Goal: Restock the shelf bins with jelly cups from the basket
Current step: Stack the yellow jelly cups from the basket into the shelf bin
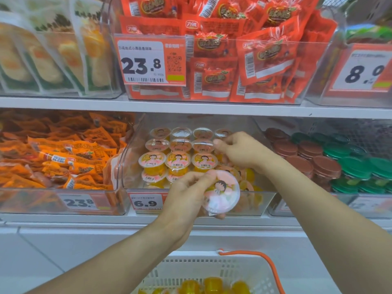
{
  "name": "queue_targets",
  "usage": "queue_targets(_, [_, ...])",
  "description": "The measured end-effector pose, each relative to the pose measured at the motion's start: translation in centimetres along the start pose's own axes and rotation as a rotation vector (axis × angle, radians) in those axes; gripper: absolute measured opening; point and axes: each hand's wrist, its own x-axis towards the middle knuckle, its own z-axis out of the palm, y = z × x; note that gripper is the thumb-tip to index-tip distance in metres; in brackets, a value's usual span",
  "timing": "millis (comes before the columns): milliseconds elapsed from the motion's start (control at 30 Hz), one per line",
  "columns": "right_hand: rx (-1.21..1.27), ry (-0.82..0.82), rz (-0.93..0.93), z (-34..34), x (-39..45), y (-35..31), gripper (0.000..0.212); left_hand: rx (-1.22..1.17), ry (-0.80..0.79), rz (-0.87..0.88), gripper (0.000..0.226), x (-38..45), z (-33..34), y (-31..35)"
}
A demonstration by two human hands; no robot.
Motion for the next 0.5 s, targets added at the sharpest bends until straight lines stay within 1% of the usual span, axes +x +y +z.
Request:
queue_targets(67, [0.127, -0.236, -0.003, -0.2, -1.5, -1.2, 0.058, 0.001, 0.097, 0.036, 0.033, 0.1, 0.0, 0.1])
queue_targets(133, [0.19, -0.416, -0.022, -0.4, -2.6, -1.7, 0.069, -0.044, 0.207, 0.052, 0.036, 0.1, 0.0, 0.4])
queue_targets(200, [0.237, -0.577, -0.043, -0.6, -3.4, -2.1, 0.066, -0.084, 0.292, 0.073, 0.035, 0.1, 0.0, 0.7])
queue_targets(267, [0.27, -0.673, -0.096, -0.6, -4.1, -2.3, 0.052, -0.089, 0.335, 0.085, 0.035, 0.1, 0.0, 0.7])
queue_targets(333, [0.314, -0.673, -0.14, -0.5, -4.3, -2.2, 0.044, -0.079, 0.349, 0.097, 0.028, -0.1, -0.1, 0.9])
queue_targets(367, [0.339, -0.643, -0.135, -0.6, -4.3, -2.0, 0.042, -0.076, 0.342, 0.102, 0.022, -0.2, -0.1, 1.1])
queue_targets(433, [0.386, -0.529, -0.093, -0.5, -3.9, -1.4, 0.036, -0.006, 0.28, 0.134, 0.012, -0.1, -0.4, 1.4])
queue_targets(467, [0.407, -0.454, -0.068, -0.3, -3.6, -1.1, 0.033, 0.104, 0.249, 0.158, 0.006, -0.1, -0.6, 1.5])
queue_targets(500, [0.442, -0.375, -0.032, -0.2, -3.3, -0.8, 0.029, 0.26, 0.227, 0.197, 0.007, 0.1, -1.0, 1.5])
